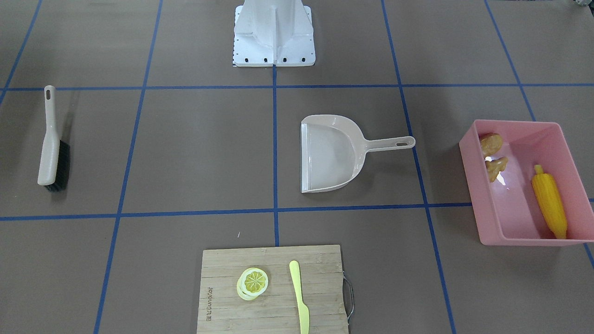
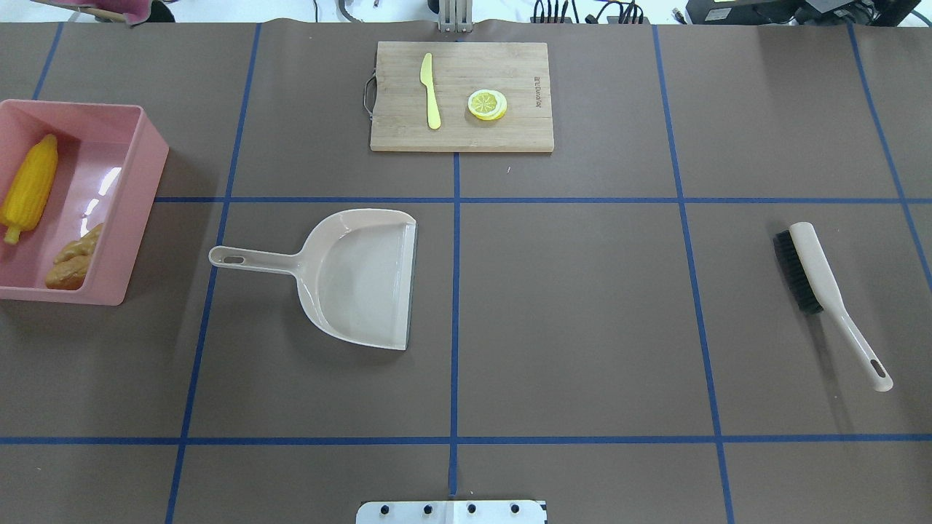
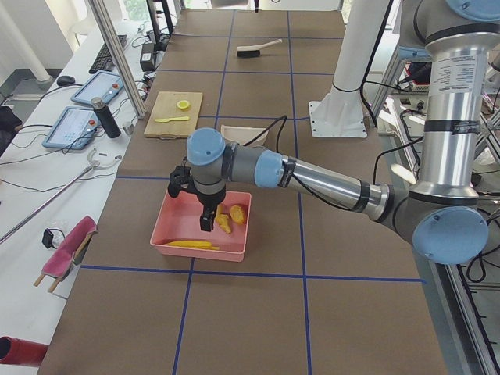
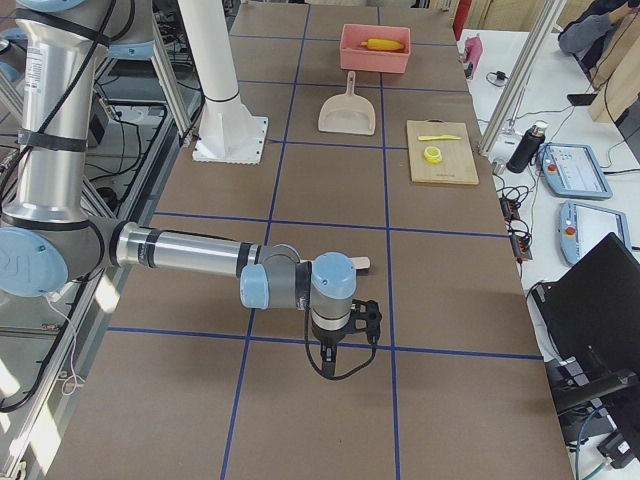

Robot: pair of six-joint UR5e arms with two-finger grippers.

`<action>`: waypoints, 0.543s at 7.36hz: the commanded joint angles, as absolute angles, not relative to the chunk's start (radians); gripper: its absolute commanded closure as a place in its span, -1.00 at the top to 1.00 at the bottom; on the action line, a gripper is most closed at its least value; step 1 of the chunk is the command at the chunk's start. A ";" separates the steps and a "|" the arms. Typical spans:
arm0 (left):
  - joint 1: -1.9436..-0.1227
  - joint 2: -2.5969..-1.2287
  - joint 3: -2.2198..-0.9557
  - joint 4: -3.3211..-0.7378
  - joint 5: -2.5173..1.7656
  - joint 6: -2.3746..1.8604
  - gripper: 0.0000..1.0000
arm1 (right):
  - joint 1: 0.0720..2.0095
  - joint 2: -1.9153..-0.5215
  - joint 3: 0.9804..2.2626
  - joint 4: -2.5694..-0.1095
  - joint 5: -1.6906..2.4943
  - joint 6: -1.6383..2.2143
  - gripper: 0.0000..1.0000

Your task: Sweep and dump trash into bin

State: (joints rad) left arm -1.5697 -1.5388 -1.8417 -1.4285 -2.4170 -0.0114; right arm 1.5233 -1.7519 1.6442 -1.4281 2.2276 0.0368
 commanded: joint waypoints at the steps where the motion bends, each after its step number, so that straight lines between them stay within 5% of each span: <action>1: -1.664 -1.441 -1.813 -1.361 -2.431 -0.009 0.97 | 1.523 -1.752 1.638 -1.428 2.227 0.037 1.00; 4: -1.684 -1.443 -1.737 -1.356 -2.451 -0.015 0.97 | 1.523 -1.752 1.637 -1.428 2.227 0.037 1.00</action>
